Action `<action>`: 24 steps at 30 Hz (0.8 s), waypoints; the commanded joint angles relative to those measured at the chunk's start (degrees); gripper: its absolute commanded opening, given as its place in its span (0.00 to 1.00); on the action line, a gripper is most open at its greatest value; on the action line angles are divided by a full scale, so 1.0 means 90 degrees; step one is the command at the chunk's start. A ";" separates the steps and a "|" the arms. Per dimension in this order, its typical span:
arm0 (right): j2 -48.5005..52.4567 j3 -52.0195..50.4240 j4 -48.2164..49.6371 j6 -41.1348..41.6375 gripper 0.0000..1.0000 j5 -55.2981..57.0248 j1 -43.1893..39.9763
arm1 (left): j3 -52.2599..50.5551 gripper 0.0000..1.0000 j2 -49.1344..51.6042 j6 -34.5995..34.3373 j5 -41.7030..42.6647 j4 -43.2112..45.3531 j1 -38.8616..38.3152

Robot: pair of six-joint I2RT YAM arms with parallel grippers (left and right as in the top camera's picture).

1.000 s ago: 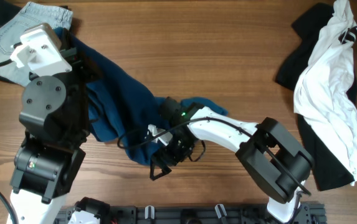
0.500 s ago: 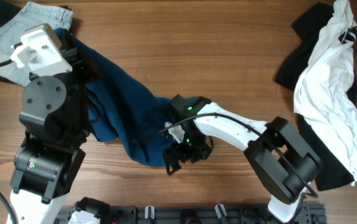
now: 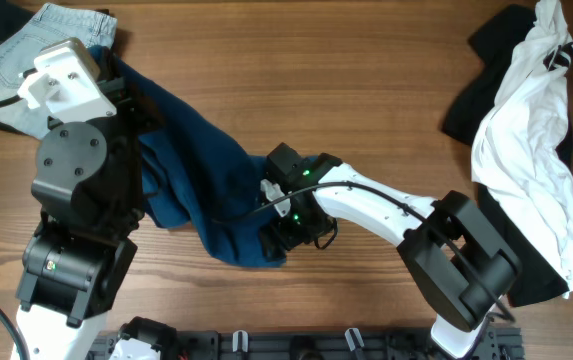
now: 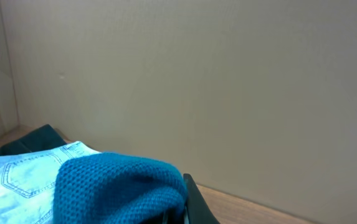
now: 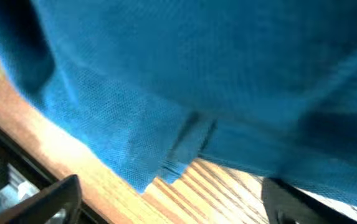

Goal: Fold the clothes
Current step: 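Grasp the shirt hem with the right gripper while left holds the shirt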

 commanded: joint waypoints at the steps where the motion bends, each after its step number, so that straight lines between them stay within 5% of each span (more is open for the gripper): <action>1: 0.0168 -0.0063 0.0087 -0.0236 0.95 -0.0236 0.0112 | 0.0112 0.04 -0.0100 -0.0012 0.0015 0.0063 -0.0022; 5: 0.0168 0.0015 0.0199 -0.0236 0.83 -0.0223 0.0240 | 0.0112 0.04 -0.0102 -0.0012 0.0015 0.0063 -0.0022; 12: 0.0168 0.0066 0.0231 -0.0474 0.93 -0.0308 0.0386 | 0.0112 0.04 -0.0102 -0.0012 0.0015 0.0063 -0.0022; 24: 0.0165 0.0182 0.0248 -0.1290 0.87 -0.1729 0.0542 | 0.0114 0.04 -0.0102 -0.0012 0.0015 0.0061 -0.0022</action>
